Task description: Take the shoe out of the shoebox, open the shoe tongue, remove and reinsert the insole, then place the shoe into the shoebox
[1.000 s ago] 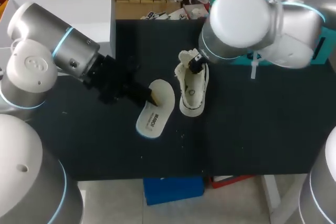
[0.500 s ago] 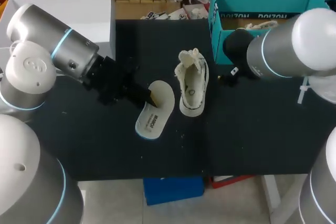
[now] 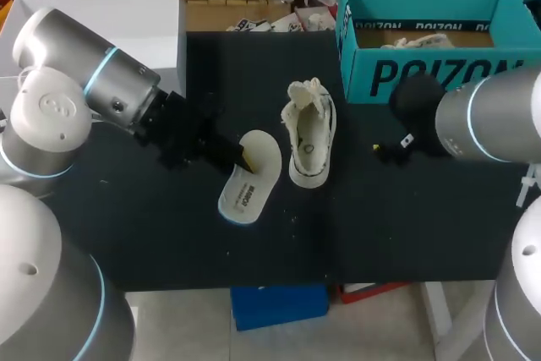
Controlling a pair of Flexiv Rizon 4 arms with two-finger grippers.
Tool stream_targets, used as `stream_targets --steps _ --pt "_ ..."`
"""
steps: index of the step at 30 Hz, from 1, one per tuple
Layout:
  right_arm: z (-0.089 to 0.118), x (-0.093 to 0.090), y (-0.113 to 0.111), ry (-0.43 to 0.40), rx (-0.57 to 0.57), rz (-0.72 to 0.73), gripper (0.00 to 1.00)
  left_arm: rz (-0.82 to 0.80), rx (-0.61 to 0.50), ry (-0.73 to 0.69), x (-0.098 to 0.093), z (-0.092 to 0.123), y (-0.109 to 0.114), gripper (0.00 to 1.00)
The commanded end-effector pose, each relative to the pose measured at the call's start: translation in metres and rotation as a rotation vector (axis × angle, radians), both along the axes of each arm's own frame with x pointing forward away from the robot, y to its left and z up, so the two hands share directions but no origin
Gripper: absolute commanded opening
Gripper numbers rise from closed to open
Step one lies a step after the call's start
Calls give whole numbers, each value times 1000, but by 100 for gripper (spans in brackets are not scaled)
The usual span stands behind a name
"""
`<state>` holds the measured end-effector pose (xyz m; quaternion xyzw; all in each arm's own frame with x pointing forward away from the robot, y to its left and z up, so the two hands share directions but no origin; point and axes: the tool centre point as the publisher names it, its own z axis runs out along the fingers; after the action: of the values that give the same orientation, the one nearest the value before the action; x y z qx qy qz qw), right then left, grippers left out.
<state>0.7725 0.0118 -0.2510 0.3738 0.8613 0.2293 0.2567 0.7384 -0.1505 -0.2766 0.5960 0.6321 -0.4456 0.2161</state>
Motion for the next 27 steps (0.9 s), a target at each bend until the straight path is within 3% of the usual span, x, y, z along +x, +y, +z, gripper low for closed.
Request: stream_targets --steps 1,10,16,27 --pt "9 -25 -10 -24 1 -13 100 -6 6 -3 1 0 -3 0" --pt "9 -25 -10 -24 1 -13 100 -47 17 36 0 -1 -8 0" --pt "9 -25 -10 -24 1 -13 100 -71 -22 98 4 -13 -15 0" --pt "9 -25 -10 -24 1 -13 100 -106 -30 146 34 -37 -39 0"
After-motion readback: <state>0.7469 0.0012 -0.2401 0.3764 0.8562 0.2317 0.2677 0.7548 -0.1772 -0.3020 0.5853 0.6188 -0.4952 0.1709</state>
